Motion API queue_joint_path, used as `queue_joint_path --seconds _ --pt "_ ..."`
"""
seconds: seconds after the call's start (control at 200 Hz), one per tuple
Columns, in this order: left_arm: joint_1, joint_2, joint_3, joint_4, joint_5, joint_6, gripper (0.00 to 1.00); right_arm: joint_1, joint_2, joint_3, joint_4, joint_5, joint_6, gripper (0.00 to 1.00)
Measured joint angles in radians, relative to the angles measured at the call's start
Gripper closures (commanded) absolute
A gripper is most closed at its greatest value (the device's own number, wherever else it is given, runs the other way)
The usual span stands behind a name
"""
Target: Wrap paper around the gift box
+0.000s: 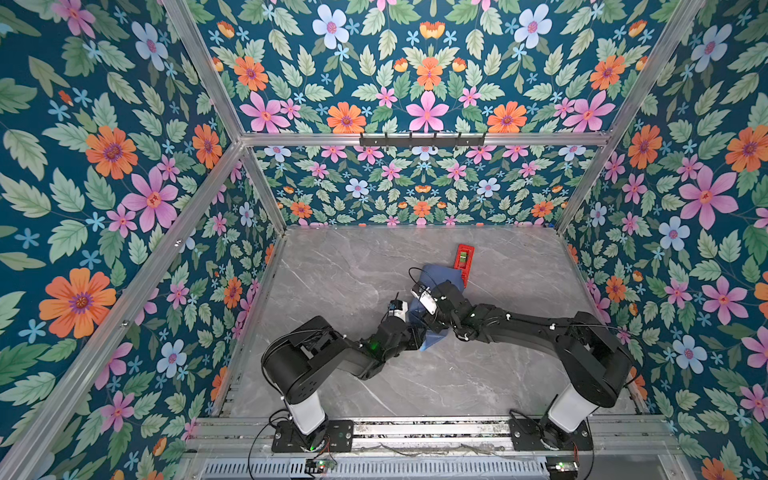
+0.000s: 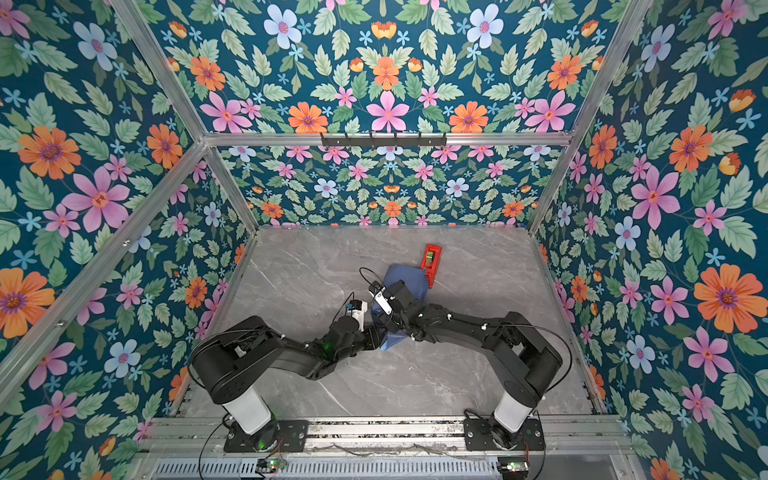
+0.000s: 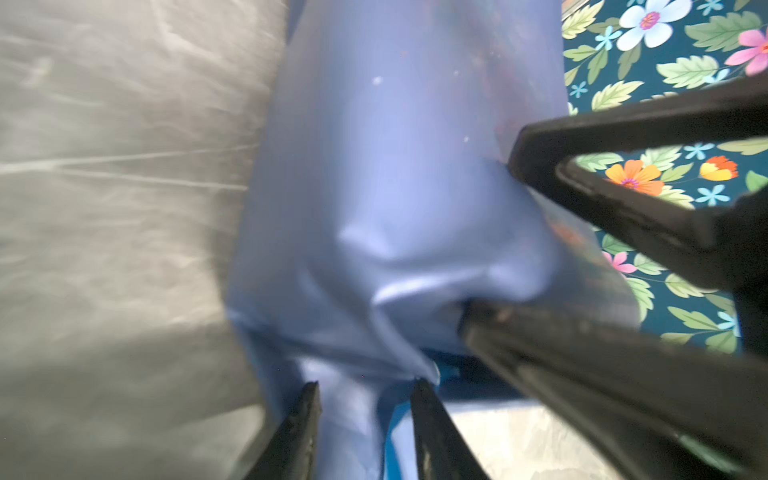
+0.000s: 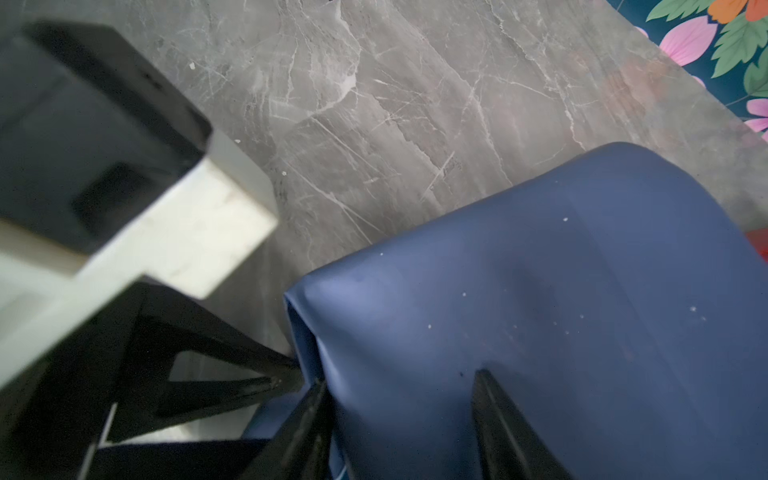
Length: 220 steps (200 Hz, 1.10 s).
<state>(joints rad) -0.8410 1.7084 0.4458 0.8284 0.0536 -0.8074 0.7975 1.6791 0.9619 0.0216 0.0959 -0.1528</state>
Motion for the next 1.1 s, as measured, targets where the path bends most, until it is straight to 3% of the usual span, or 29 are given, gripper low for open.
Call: queue_joint_path --seconds 0.335,0.645,0.76,0.87,1.1 --pt "0.024 -0.192 -0.104 -0.039 0.0 0.026 0.43 0.001 -0.012 0.027 -0.051 -0.031 0.016 0.4" --pt "0.198 -0.446 -0.074 -0.24 0.014 0.111 0.22 -0.008 -0.144 0.06 -0.122 -0.15 0.123 0.3" --pt "0.229 -0.39 0.034 -0.304 0.053 0.138 0.19 -0.094 -0.257 -0.045 -0.129 -0.175 0.246 0.25" --pt "0.232 -0.259 0.167 -0.349 0.112 0.159 0.19 -0.232 -0.326 -0.146 -0.129 -0.236 0.439 0.22" --pt "0.238 -0.026 0.383 -0.449 0.197 0.187 0.26 -0.343 -0.214 -0.126 -0.114 -0.365 0.683 0.21"
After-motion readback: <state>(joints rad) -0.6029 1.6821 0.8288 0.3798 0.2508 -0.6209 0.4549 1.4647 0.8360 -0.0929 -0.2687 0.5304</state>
